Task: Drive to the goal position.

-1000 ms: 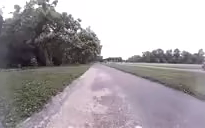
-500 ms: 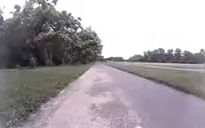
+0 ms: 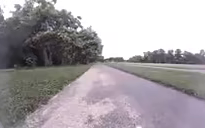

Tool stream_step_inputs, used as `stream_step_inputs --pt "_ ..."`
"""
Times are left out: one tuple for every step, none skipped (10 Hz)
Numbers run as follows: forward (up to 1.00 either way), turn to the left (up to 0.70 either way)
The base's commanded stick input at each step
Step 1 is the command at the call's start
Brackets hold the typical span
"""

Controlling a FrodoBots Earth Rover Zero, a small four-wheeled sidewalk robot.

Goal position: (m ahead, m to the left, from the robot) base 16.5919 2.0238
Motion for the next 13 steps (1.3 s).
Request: stream_step_inputs --pt "0.7 0.13" --pt "0.7 0.13" --pt "0.7 0.12" --pt "0.7 0.06" --pt "0.7 0.0" --pt "0.7 -0.01" --pt "0.7 -0.01" --pt "0.7 -0.01" --pt "0.7 -0.01" --pt "0.7 -0.01" --pt "0.7 -0.01" --pt "0.7 -0.01" --pt "0.7 -0.01"
